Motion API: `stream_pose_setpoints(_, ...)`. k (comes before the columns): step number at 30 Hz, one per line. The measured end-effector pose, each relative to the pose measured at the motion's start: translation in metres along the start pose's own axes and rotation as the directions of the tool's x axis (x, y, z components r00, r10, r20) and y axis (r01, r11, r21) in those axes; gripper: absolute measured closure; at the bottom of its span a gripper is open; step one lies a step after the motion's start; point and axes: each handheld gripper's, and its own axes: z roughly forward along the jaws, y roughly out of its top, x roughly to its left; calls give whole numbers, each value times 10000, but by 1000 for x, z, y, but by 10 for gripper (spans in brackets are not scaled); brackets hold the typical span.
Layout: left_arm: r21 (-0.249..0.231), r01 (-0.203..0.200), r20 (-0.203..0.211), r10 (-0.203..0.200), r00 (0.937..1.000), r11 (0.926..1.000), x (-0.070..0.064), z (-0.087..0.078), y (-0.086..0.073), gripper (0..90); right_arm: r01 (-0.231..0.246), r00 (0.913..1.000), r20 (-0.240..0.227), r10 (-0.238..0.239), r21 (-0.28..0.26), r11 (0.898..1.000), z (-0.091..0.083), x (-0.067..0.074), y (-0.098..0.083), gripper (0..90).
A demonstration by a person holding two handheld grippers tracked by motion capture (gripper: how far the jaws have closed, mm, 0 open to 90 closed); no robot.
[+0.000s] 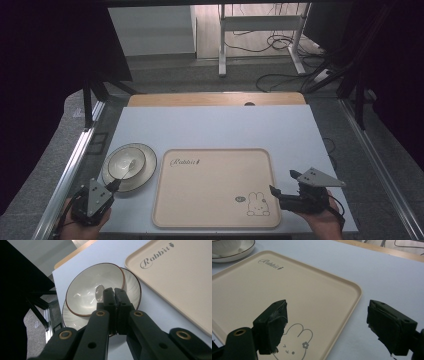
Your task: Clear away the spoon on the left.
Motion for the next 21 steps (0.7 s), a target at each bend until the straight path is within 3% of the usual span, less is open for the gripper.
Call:
stream_pose_setpoints(9, -75, 194, -81, -194, 9998, 9998, 3, 0, 3, 898, 115, 9999, 23, -115, 69, 9999, 1, -1, -4, 173)
stream_pose_setpoints(21, -466, 152, -257, -164, 9995, 9988, 4, -1, 11, 899, -10, 10000, -20, 10, 5, 10000, 1, -3, -7, 171)
